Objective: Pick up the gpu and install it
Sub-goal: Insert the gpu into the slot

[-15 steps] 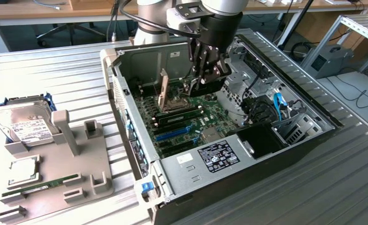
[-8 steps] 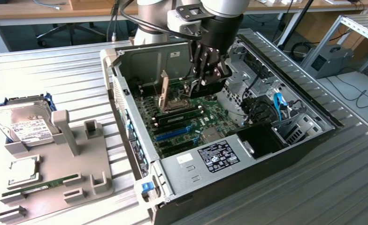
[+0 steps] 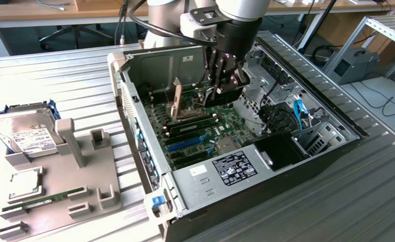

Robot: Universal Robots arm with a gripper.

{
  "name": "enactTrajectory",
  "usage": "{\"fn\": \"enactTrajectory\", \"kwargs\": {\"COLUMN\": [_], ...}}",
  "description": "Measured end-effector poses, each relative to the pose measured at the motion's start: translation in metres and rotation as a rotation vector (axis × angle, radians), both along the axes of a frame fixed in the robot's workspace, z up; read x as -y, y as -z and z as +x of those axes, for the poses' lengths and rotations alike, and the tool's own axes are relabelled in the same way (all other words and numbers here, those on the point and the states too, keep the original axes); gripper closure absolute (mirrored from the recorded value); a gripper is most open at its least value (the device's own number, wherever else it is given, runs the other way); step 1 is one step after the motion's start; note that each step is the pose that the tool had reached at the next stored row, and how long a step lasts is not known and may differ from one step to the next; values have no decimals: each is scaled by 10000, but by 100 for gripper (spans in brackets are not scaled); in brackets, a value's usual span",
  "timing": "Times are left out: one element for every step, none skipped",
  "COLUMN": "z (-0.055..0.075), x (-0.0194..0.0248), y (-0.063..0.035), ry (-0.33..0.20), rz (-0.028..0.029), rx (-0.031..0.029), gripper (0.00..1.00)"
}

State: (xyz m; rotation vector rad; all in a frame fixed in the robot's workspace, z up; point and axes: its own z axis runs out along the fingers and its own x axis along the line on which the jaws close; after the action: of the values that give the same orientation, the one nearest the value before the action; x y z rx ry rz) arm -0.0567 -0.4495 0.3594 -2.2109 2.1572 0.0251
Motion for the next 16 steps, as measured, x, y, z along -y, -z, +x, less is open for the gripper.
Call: {"fn": "enactTrajectory", "kwargs": {"z": [0, 0, 0, 0, 0, 0, 0, 0, 0, 0, 0, 0, 0, 0, 0, 0], "x": [4, 9, 13, 17, 22, 27, 31, 35, 39, 43, 47, 51, 55, 59, 63, 68], "y": [2, 3, 5, 7, 9, 11, 12, 14, 16, 18, 19, 21, 22, 24, 25, 27], "ry": [0, 0, 0, 0, 0, 0, 0, 0, 0, 0, 0, 0, 0, 0, 0, 0], "rz": [0, 0, 1, 2, 2, 3, 3, 4, 4, 4, 4, 4, 5, 6, 5, 6], "rx": [0, 0, -1, 0, 0, 0, 0, 0, 0, 0, 0, 0, 0, 0, 0, 0], "gripper": [74, 74, 74, 74, 74, 74, 74, 74, 74, 74, 74, 74, 74, 74, 74, 74]}}
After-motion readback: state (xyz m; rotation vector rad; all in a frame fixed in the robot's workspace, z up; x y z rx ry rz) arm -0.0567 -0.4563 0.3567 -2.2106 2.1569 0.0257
